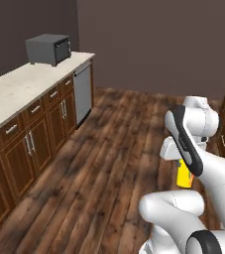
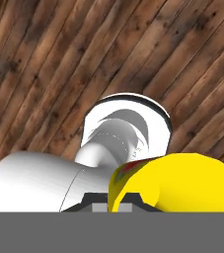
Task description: Pick the teapot and cup and place them in the sink. Then turn on the water.
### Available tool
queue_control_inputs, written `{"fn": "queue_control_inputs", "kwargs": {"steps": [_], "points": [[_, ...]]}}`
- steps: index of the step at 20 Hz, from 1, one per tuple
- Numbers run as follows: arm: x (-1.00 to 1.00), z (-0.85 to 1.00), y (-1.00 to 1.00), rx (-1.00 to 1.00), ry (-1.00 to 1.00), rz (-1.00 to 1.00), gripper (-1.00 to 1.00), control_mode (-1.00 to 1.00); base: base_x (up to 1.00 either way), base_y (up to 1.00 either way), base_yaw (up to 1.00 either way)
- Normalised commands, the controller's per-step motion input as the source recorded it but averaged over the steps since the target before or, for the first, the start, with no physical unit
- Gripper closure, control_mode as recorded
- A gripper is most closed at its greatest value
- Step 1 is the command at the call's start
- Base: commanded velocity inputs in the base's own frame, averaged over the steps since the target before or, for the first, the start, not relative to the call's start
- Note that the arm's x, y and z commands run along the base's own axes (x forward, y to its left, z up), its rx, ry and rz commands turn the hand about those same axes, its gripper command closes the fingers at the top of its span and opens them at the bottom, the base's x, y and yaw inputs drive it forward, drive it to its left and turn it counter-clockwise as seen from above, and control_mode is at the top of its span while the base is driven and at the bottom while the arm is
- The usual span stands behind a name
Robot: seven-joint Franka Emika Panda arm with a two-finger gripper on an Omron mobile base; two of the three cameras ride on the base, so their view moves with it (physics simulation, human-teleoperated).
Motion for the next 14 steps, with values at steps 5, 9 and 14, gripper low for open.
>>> {"fn": "queue_control_inputs", "kwargs": {"steps": [5, 9, 14], "points": [[0.00, 0.00, 0.00, 0.00, 0.00, 0.00, 1.00, 1.00, 0.15, 0.00, 0.49], [0.00, 0.00, 0.00, 0.00, 0.00, 0.00, 1.00, 1.00, 0.39, 0.00, 0.36], [0.00, 0.00, 0.00, 0.00, 0.00, 0.00, 1.00, 1.00, 0.49, 0.06, 0.29]]}}
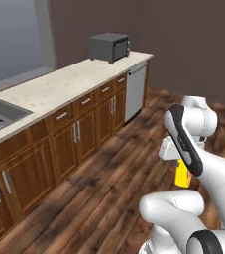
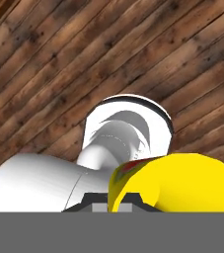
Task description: Pick the teapot and cup and place them in the sink. Then turn on the water.
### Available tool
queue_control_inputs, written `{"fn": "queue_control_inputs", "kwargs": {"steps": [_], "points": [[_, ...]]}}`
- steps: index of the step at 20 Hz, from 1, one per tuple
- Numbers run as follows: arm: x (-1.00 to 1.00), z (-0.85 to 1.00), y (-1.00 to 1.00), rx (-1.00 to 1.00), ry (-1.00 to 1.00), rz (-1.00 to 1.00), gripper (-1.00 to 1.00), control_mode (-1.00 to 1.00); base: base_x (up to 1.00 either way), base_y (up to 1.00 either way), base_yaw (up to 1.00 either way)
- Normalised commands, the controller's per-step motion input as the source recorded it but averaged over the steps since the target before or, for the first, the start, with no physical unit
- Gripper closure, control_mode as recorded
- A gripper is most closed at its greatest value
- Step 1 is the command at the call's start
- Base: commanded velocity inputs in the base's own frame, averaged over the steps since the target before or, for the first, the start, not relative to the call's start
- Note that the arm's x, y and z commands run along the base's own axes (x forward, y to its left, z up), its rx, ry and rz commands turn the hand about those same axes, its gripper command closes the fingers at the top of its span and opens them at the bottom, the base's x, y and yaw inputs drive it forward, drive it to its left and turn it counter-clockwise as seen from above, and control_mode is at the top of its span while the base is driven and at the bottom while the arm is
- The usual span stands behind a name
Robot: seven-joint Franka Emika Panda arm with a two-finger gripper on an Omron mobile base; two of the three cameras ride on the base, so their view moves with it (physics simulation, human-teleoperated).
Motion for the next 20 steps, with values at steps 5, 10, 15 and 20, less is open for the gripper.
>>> {"fn": "queue_control_inputs", "kwargs": {"steps": [5, 10, 15, 20], "points": [[0.00, 0.00, 0.00, 0.00, 0.00, 0.00, 1.00, 1.00, 0.75, 0.15, 0.26], [0.00, 0.00, 0.00, 0.00, 0.00, 0.00, 1.00, 1.00, 0.87, 0.24, 0.22], [0.00, 0.00, 0.00, 0.00, 0.00, 0.00, 1.00, 1.00, 0.69, 0.33, 0.21], [0.00, 0.00, 0.00, 0.00, 0.00, 0.00, 1.00, 1.00, 0.31, 0.27, 0.31]]}}
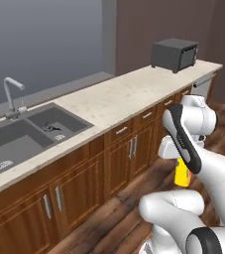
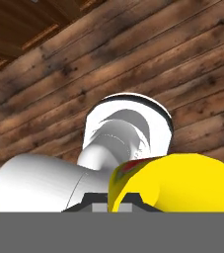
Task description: Pick the teapot and cup and place them in the sink. Then turn on the water.
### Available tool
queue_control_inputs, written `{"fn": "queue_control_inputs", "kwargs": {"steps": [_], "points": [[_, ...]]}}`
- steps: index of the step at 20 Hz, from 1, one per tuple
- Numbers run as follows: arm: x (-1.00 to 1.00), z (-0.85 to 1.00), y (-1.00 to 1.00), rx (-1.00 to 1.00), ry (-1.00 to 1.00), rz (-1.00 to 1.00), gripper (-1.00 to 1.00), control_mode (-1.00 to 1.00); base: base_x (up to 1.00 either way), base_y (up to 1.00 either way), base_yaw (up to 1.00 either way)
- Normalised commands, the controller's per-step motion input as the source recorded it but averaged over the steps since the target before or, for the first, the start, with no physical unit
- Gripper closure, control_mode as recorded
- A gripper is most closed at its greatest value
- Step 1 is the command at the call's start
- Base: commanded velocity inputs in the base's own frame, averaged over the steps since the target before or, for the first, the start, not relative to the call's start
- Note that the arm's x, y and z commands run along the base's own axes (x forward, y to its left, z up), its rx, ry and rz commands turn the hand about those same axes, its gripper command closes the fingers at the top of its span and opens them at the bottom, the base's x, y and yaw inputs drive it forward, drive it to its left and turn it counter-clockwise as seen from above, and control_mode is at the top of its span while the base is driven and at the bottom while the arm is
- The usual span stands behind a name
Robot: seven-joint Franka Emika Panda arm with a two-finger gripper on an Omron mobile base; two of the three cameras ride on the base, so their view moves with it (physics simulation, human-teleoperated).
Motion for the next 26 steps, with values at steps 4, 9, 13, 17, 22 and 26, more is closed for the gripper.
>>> {"fn": "queue_control_inputs", "kwargs": {"steps": [4, 9, 13, 17, 22, 26], "points": [[0.00, 0.00, 0.00, 0.00, 0.00, 0.00, 1.00, 1.00, 0.24, 0.04, 0.41], [0.00, 0.00, 0.00, 0.00, 0.00, 0.00, 1.00, 1.00, 0.19, 0.00, 0.46], [0.00, 0.00, 0.00, 0.00, 0.00, 0.00, 1.00, 1.00, 0.19, 0.00, 0.46], [0.00, 0.00, 0.00, 0.00, 0.00, 0.00, 1.00, 1.00, 0.33, 0.00, 0.40], [0.00, 0.00, 0.00, 0.00, 0.00, 0.00, 1.00, 1.00, 0.37, 0.00, 0.15], [0.00, 0.00, 0.00, 0.00, 0.00, 0.00, 1.00, 1.00, 0.57, 0.10, 0.06]]}}
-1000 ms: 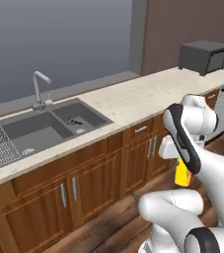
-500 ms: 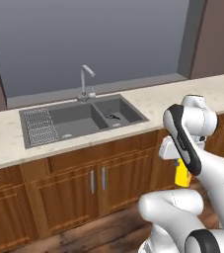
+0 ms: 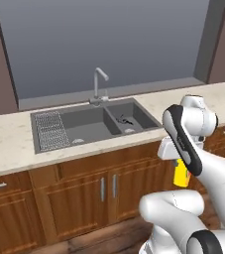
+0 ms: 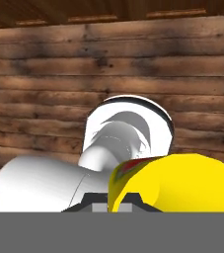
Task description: Pick the teapot and cup and place them in the sink. Then turn on the water.
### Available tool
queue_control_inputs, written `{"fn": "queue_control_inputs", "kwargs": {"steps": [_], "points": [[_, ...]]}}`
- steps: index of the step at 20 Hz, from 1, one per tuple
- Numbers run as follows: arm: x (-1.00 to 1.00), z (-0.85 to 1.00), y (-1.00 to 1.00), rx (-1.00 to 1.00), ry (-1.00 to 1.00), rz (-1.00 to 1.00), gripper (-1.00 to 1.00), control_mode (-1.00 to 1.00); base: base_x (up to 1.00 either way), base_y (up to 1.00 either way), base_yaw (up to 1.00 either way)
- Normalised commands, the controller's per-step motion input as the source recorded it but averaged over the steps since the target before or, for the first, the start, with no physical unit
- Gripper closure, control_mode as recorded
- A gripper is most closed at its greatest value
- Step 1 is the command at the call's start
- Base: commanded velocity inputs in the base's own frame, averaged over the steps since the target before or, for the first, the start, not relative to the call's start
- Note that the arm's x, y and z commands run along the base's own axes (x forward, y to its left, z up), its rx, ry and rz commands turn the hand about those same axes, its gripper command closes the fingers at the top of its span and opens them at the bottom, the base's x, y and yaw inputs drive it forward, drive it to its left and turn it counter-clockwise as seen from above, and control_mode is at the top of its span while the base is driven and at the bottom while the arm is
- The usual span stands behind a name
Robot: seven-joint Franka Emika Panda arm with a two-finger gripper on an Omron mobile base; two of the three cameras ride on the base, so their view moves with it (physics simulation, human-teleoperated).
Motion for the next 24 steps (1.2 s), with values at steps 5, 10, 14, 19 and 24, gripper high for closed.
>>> {"fn": "queue_control_inputs", "kwargs": {"steps": [5, 10, 14, 19, 24], "points": [[0.00, 0.00, 0.00, 0.00, 0.00, 0.00, 1.00, 1.00, 0.74, 0.25, 0.03], [0.00, 0.00, 0.00, 0.00, 0.00, 0.00, 1.00, 1.00, 0.69, 0.36, 0.02], [0.00, 0.00, 0.00, 0.00, 0.00, 0.00, 1.00, 1.00, 0.56, 0.37, 0.03], [0.00, 0.00, 0.00, 0.00, 0.00, 0.00, 1.00, 1.00, 0.35, 0.36, 0.07], [0.00, 0.00, 0.00, 0.00, 0.00, 0.00, 1.00, 1.00, 0.17, 0.29, 0.14]]}}
